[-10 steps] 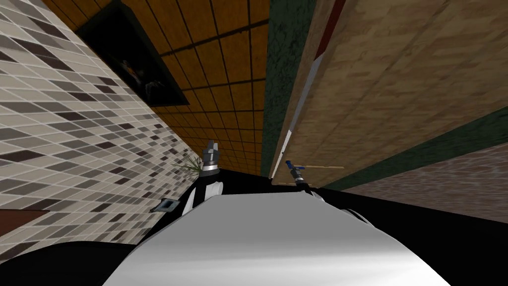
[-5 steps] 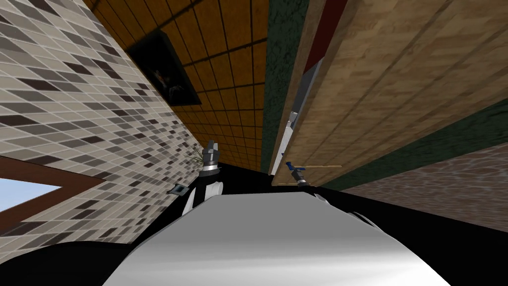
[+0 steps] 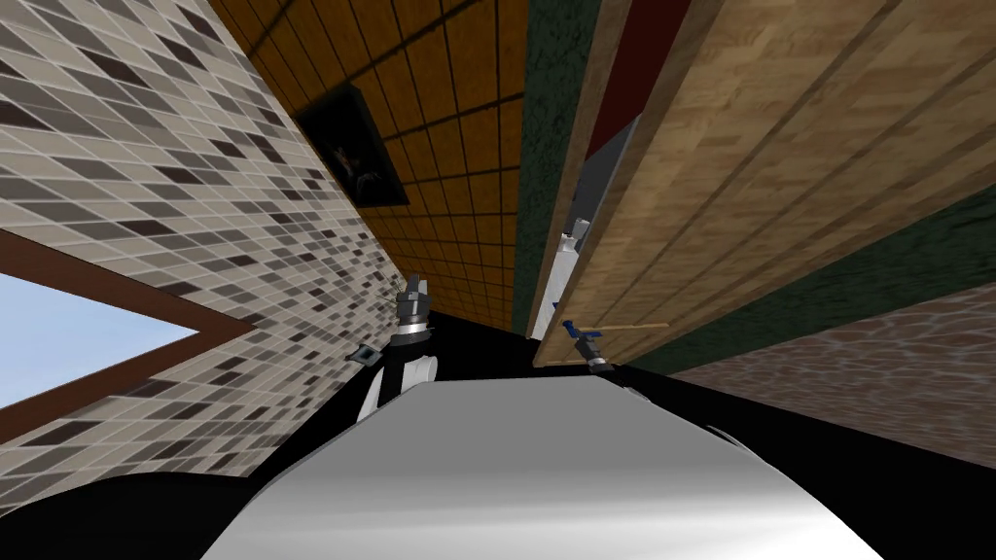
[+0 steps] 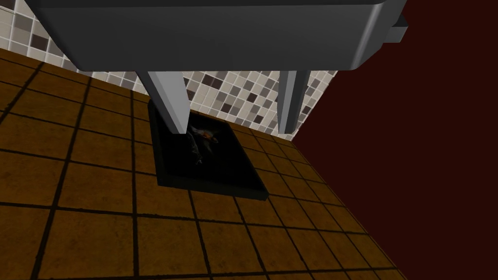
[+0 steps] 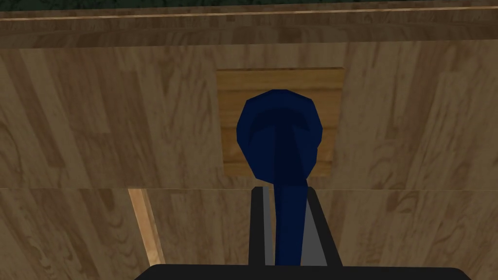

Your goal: Pull the door open

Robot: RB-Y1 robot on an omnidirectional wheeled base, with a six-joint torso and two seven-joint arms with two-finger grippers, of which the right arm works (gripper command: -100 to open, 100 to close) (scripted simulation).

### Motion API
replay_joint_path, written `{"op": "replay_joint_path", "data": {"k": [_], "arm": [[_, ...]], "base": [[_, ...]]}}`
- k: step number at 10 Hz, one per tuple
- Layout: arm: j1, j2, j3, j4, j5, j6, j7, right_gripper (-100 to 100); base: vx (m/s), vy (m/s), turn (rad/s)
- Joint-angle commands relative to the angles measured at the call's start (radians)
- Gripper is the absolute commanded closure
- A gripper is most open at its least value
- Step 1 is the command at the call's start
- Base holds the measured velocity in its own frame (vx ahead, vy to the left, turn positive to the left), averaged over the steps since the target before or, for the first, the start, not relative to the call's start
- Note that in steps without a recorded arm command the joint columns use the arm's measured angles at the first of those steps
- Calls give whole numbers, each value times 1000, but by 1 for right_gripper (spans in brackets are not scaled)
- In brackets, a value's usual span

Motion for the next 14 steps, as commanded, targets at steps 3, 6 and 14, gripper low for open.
{"op": "replay_joint_path", "data": {"k": [3, 6, 14], "arm": [[11, -16, 14, 31, 4, -53, -19, 100], [43, -42, 35, 40, 9, -110, -46, 100], [72, -57, 57, 62, 10, -169, -63, 100]], "base": [[-75, -29, 58], [-127, -49, 112], [-164, -66, 131]]}}
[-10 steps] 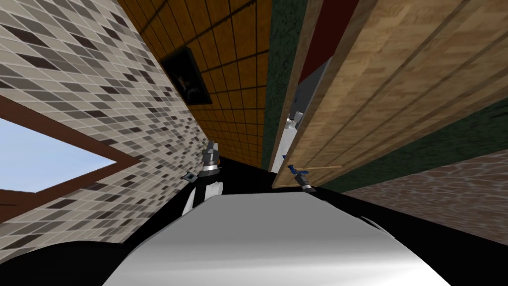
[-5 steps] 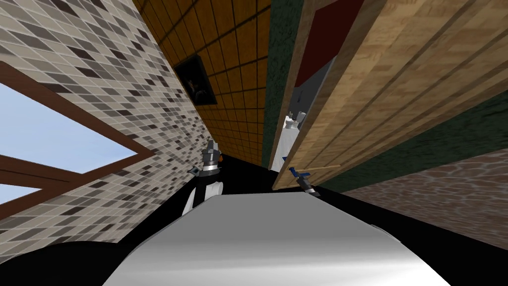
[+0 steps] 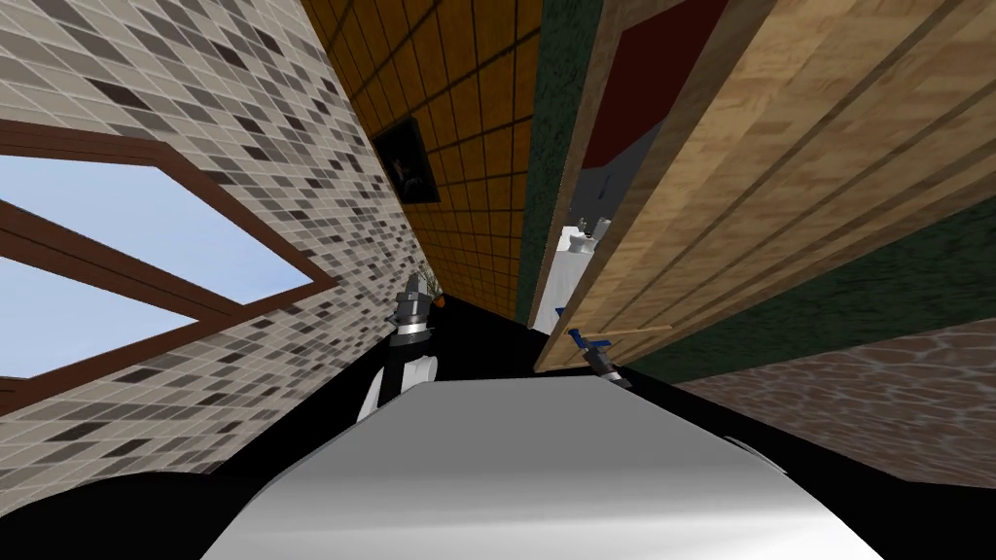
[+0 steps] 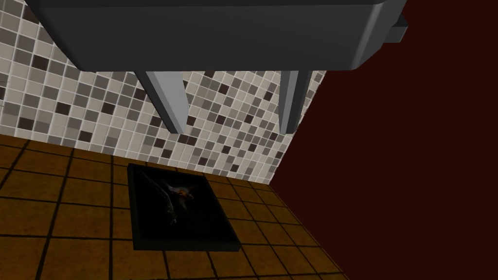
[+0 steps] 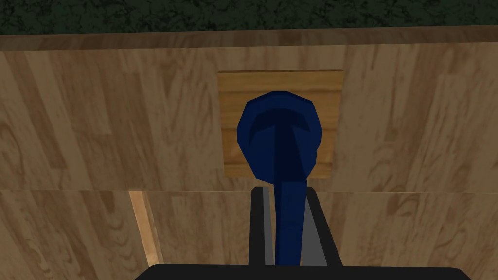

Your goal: Pull the door open

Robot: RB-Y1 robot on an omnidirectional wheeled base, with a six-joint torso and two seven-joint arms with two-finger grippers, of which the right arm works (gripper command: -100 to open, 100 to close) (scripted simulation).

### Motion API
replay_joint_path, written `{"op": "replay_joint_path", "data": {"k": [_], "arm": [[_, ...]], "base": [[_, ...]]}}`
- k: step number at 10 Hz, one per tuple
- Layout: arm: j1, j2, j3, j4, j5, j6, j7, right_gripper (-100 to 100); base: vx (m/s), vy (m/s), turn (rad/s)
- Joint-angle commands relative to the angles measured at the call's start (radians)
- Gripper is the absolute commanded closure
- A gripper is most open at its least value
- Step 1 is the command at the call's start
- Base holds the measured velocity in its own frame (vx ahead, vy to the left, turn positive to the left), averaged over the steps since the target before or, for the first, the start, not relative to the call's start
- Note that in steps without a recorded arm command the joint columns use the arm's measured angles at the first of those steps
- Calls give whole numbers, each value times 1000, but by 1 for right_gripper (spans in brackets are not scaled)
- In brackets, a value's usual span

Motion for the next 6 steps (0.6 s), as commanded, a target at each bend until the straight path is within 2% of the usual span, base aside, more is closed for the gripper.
{"op": "replay_joint_path", "data": {"k": [1, 6], "arm": [[22, -6, 3, -18, -2, -2, -2, 100], [31, -17, 10, 8, -7, -43, -10, 100]], "base": [[-243, -93, 192], [-206, -82, 170]]}}
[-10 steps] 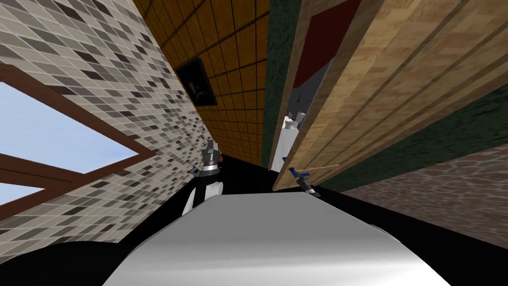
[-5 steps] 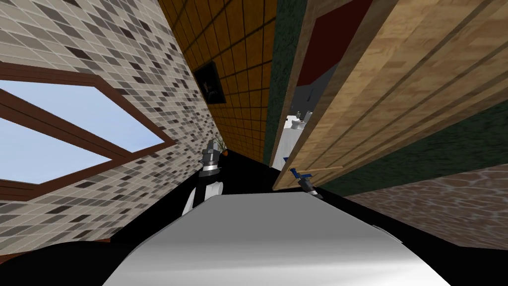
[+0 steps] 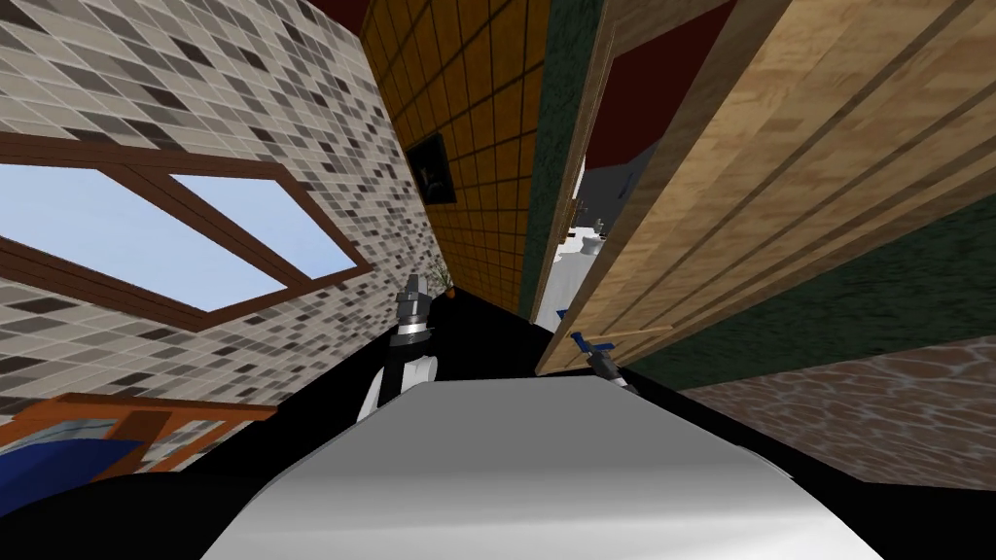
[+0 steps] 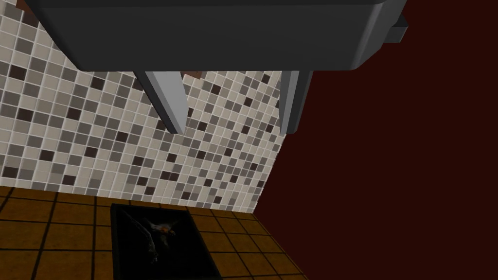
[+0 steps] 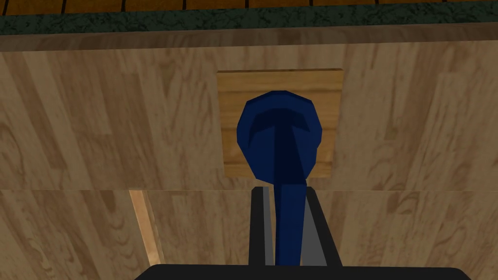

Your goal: Pull the door open

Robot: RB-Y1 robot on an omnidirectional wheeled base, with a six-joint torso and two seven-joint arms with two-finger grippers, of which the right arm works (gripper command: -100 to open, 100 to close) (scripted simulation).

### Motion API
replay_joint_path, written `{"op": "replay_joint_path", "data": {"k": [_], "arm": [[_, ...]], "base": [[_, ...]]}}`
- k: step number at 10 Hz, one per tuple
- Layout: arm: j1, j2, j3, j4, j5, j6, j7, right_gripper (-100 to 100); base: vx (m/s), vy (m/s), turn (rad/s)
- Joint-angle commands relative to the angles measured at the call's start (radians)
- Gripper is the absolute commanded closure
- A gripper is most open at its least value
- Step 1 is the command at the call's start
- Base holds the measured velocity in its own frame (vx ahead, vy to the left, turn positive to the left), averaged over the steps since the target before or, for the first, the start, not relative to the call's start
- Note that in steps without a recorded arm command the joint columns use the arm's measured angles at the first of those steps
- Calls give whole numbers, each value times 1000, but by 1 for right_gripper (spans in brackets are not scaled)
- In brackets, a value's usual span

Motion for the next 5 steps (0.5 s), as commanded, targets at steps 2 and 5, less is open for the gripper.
{"op": "replay_joint_path", "data": {"k": [2, 5], "arm": [[1, -1, 2, 3, -1, -7, -1, 100], [19, 14, 14, -76, -17, 54, 36, 100]], "base": [[-141, -61, 107], [-193, -61, 123]]}}
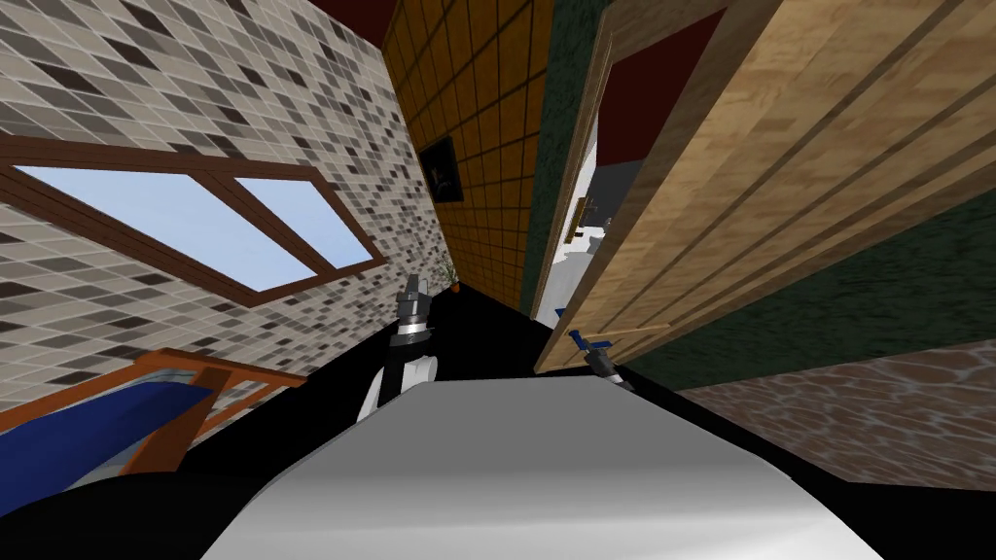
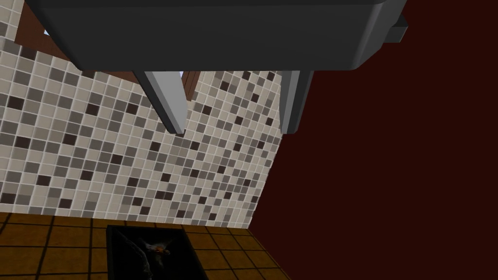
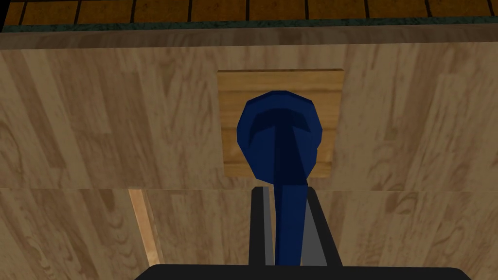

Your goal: Pull the door open

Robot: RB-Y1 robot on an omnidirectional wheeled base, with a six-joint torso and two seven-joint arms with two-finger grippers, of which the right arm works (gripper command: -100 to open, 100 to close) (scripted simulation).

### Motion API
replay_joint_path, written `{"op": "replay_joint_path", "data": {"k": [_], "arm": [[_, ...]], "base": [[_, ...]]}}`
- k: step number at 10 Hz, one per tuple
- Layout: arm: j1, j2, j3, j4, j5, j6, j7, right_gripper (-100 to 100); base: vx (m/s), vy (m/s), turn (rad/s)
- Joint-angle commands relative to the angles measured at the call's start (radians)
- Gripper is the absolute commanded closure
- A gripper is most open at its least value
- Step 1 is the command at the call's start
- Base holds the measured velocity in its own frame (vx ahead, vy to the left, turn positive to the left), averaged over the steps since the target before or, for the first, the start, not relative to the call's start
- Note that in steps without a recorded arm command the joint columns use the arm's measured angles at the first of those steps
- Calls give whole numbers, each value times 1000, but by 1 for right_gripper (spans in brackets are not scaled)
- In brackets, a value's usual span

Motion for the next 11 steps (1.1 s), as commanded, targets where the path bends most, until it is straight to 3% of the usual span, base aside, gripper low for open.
{"op": "replay_joint_path", "data": {"k": [1, 2, 6, 7, 8, 10, 11], "arm": [[14, 10, 9, -31, -3, 20, 15, 100], [14, 10, 9, -31, -3, 20, 15, 100], [27, 20, 16, -92, -16, 68, 44, 100], [36, 26, 21, -133, -24, 99, 62, 100], [36, 26, 21, -133, -24, 99, 62, 100], [52, 38, 30, -201, -39, 151, 94, 100], [55, 40, 31, -214, -42, 162, 100, 100]], "base": [[-200, -80, 87], [-109, -37, 12], [-107, -39, 67], [-150, -108, 148], [-144, -80, 94], [-178, -50, 116], [-190, -94, 127]]}}
